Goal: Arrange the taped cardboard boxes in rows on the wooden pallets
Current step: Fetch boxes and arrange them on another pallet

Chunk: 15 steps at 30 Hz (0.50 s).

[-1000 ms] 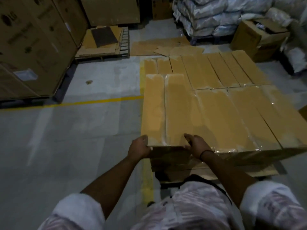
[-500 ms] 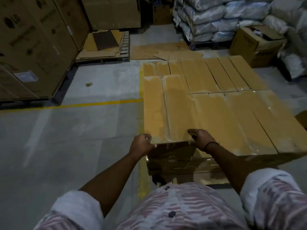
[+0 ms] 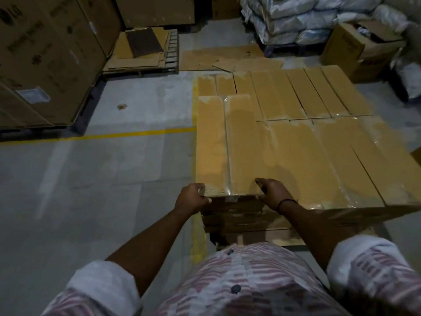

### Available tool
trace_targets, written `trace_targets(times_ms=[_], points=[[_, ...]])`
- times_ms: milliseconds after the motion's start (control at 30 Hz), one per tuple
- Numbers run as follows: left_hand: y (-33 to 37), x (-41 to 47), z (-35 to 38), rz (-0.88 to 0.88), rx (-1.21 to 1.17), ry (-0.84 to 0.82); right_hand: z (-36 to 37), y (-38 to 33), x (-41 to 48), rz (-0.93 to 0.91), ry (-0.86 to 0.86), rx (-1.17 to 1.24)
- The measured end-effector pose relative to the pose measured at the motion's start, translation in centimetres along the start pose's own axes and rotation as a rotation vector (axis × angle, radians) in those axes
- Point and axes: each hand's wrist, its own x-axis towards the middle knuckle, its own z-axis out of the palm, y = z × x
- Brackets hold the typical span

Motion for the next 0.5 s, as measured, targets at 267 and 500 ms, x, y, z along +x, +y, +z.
trace_targets(times_ms=[267, 500], points=[[-0.8, -0.5, 0.2, 0.036, 0.043, -0.047, 0.9, 0.4, -0.3, 0.000, 0.022, 0.022], [-0.9, -0.9, 0.7, 0.043, 0.041, -0.054, 1.4, 1.2, -0.4, 0.011, 0.027, 0.015]])
